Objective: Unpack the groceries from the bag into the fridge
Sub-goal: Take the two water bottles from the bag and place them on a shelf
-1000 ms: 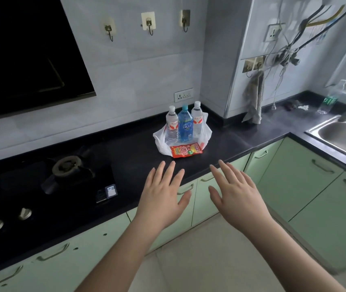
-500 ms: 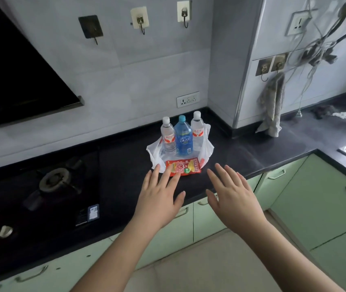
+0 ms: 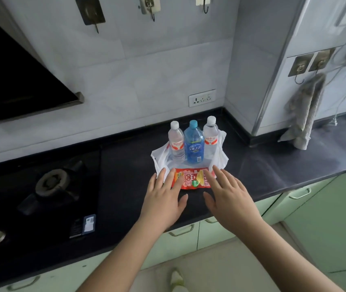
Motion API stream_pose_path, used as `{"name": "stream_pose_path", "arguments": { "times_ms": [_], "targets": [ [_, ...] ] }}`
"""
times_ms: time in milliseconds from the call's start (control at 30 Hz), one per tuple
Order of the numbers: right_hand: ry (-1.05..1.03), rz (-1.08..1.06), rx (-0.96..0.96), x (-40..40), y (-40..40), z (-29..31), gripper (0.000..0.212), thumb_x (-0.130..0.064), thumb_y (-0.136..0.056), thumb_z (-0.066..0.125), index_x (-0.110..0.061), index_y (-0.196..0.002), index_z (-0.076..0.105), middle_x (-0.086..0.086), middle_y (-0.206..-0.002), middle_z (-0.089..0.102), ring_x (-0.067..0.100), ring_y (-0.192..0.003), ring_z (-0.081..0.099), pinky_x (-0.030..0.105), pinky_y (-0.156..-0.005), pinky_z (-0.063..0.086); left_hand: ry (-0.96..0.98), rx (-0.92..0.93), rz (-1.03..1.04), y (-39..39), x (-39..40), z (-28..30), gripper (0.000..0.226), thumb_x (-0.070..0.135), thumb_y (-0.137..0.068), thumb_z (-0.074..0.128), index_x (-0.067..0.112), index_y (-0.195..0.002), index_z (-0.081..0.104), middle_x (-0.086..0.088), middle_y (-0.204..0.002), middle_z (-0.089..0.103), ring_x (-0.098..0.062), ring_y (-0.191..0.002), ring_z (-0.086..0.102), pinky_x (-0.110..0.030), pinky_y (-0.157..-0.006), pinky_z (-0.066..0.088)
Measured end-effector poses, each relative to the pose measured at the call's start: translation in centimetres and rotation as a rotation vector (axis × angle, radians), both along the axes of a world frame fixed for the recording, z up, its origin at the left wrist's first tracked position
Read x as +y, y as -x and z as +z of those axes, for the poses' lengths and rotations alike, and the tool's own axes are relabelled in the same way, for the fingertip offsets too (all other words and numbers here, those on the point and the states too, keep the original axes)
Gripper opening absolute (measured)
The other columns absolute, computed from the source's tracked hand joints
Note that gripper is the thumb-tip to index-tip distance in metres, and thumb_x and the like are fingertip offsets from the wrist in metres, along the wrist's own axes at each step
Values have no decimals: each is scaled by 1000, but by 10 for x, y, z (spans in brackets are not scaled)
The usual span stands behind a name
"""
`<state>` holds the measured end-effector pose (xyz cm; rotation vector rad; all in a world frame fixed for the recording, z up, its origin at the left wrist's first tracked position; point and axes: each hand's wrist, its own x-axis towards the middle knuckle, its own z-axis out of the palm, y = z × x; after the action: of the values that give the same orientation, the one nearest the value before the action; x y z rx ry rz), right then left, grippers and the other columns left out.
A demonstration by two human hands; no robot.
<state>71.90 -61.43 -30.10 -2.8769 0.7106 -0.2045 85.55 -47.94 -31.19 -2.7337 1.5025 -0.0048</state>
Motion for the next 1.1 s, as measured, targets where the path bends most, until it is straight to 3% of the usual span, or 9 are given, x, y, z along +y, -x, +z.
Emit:
{"name": "stream_pose_path", "arguments": {
  "times_ms": [333,500,700,900,1100],
  "targets": [
    [-34,-83,73,-38,-78,-25,68,-45,-94,49,-20,-151,23,10,-156,29,28,-144,26,43,-115,23,14,130,-67,-102,-45,-42,61,51,-101,30,26,-155,16,-3,-164,11,-26,-151,0,-45,-121,5],
    [-62,-91,111,-49,-103,-37,70,-47,-95,44,-21,-153,15,7,-160,19,25,-147,15,39,-117,15,-50,81,-105,-125,-65,-60,62,47,-102,29,23,-156,10,-9,-165,7,-29,-151,-3,-45,-120,0],
    [-130,-51,137,-65,-119,-53,72,-43,-95,46,-19,-153,12,5,-160,17,23,-147,13,35,-118,11,-65,155,-88,-136,-86,-84,60,45,-102,33,20,-155,17,-9,-164,13,-28,-151,3,-44,-120,8],
    [-345,0,190,-84,-139,-80,71,-40,-95,49,-20,-153,14,2,-160,17,21,-147,12,38,-118,15,-30,180,20,-144,-107,-94,57,43,-100,41,20,-151,30,-7,-158,30,-25,-147,23,-42,-118,23],
    [-690,-119,172,-115,-148,-95,69,-35,-95,52,-20,-152,16,-1,-157,22,21,-140,30,36,-112,32,27,453,204,-151,-125,-104,48,41,-98,47,19,-141,48,-1,-139,54,-16,-120,55,-32,-94,48]
  ]
}}
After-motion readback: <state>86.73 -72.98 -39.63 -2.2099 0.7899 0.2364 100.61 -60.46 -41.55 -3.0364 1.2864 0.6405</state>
